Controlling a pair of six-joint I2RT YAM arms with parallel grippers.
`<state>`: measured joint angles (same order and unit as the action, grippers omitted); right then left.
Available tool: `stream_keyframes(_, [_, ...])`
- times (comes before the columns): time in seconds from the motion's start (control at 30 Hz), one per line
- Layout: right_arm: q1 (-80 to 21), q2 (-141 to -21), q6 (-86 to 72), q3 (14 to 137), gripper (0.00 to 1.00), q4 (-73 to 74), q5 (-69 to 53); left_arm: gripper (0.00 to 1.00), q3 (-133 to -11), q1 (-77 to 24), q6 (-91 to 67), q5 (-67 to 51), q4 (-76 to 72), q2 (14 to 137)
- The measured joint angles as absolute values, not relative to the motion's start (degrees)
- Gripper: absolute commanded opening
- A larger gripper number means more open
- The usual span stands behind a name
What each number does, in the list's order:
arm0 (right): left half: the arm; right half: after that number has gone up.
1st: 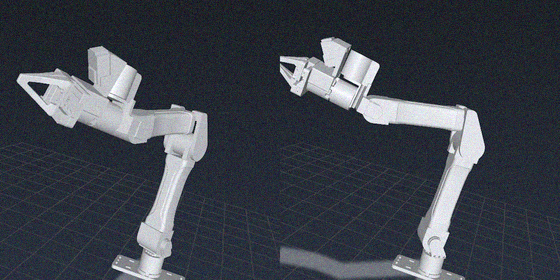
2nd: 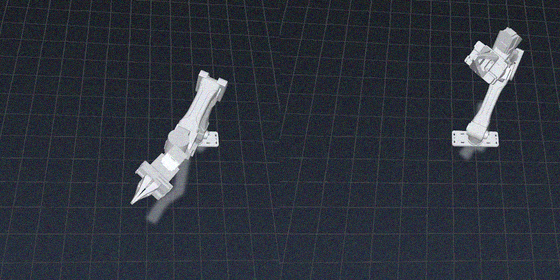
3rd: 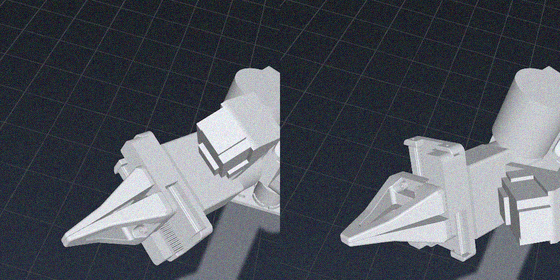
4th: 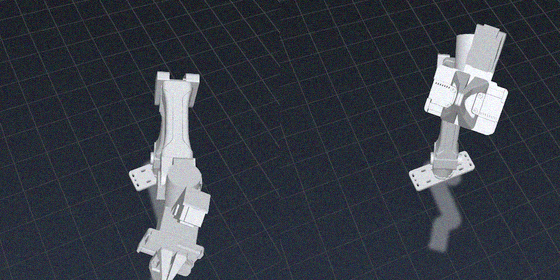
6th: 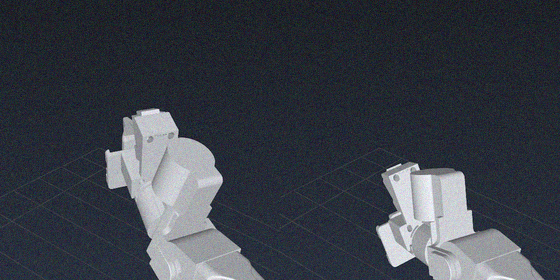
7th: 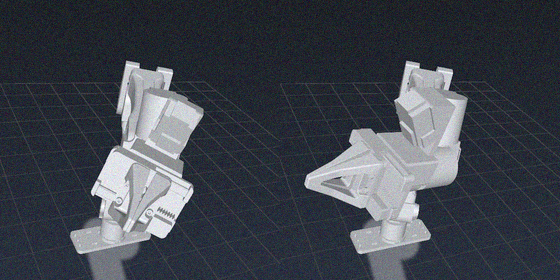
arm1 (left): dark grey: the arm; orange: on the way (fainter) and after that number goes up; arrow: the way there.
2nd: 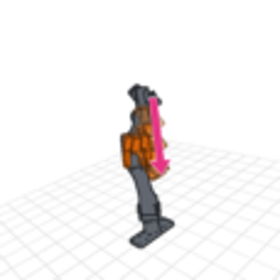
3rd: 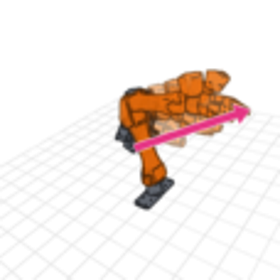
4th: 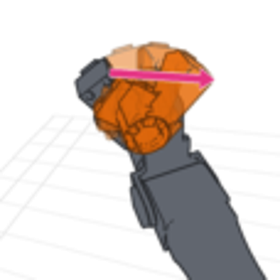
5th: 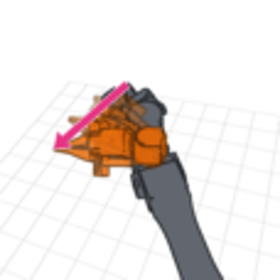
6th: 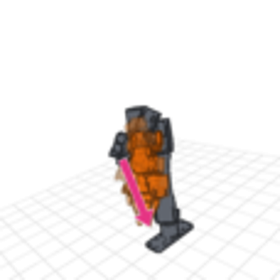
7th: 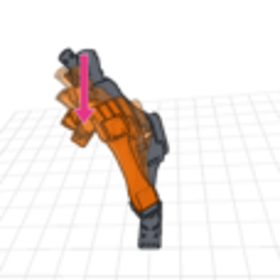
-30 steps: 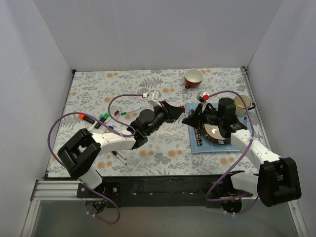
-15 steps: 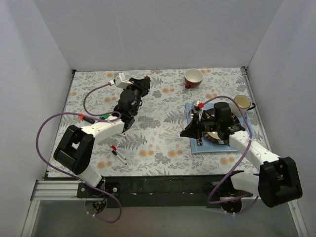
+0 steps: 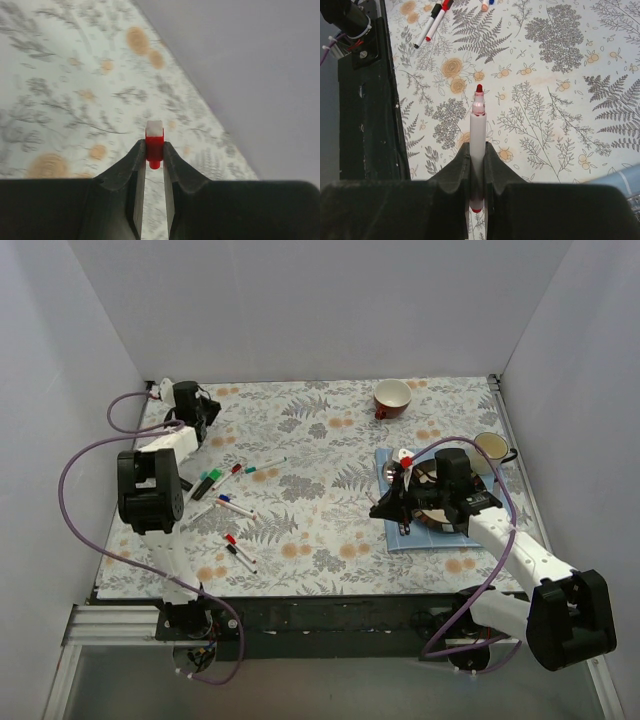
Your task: Open the pen caps
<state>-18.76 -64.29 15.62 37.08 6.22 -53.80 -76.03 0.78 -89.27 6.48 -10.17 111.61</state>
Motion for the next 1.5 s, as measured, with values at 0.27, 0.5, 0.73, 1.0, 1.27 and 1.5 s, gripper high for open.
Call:
stream_keyframes(0.27, [-18.76,-64.23,17.1,37.08,0.01,7.25,-51.99,0.08,-87.31,7.25,-85.76,3.4,4.4,126.15])
stream_keyframes(0.5, [-18.76,-64.23,17.93,37.3,0.01,7.62,-51.07,0.29,-97.3,7.77,-82.85,3.6,11.75,129.75])
stream_keyframes(0.73, [-18.76,-64.2,18.44,37.74,0.01,7.68,-50.59,0.49,-98.52,7.81,-81.41,3.64,14.96,129.64])
stream_keyframes(1.0, [-18.76,-63.81,19.92,37.85,0.02,8.08,-45.5,0.8,-82.78,8.08,-80.9,-4.03,11.75,111.44])
stream_keyframes(1.27, [-20.78,-78.54,21.85,53.17,0.06,13.52,-33.74,0.89,-63.99,8.08,-79.48,-21.06,1.15,76.62])
stream_keyframes(1.5, [-22.41,-104.44,21.69,82.61,0.08,20.64,-23.0,0.93,-46.02,6.98,-71.55,-24.62,0.43,54.92])
